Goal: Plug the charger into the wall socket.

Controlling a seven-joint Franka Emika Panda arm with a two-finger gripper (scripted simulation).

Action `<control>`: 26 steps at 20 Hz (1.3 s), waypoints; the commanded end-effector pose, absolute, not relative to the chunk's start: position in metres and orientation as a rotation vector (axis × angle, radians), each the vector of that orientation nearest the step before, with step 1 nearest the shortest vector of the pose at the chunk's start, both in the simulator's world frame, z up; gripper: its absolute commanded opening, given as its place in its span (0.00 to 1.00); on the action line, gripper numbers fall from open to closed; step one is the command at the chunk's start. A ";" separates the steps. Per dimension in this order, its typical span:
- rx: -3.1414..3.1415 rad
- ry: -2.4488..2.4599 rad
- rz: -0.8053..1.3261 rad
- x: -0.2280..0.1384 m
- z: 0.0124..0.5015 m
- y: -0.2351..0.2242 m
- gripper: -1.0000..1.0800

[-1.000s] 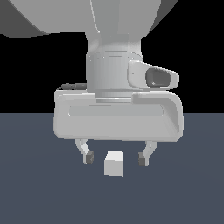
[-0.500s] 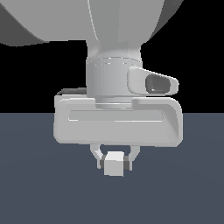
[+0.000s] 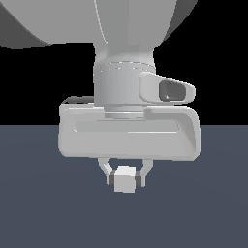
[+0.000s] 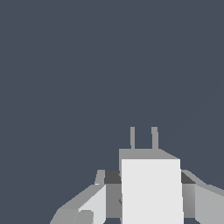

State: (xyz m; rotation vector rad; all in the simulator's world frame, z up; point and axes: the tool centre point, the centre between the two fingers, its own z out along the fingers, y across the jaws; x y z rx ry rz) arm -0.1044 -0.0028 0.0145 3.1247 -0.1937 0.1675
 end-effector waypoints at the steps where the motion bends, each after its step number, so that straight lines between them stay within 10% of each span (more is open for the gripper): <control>1: 3.124 -0.205 0.169 -0.102 0.019 0.002 0.00; 26: 3.086 -0.464 0.168 -0.048 0.100 0.076 0.00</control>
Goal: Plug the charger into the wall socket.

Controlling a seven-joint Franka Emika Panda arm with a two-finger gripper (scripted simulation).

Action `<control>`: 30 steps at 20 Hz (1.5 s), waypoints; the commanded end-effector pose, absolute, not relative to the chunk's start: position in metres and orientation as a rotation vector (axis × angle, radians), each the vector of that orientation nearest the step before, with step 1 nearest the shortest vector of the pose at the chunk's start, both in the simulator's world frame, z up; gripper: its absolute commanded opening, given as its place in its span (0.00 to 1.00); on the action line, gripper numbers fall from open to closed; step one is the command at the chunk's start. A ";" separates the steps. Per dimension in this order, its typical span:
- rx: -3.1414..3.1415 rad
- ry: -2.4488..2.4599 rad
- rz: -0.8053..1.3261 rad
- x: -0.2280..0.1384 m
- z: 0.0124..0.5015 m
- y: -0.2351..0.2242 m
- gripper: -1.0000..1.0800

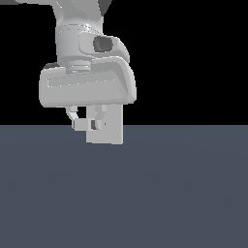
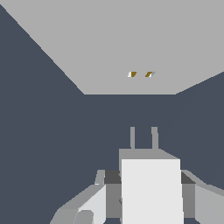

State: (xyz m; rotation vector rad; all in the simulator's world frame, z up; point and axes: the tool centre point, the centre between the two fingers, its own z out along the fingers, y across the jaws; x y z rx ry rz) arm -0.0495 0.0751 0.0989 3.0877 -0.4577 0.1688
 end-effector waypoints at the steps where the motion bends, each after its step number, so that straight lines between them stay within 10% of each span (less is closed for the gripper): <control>1: 3.086 -0.464 0.168 -0.048 0.100 0.076 0.00; 30: 3.087 -0.465 0.167 0.000 0.100 0.061 0.00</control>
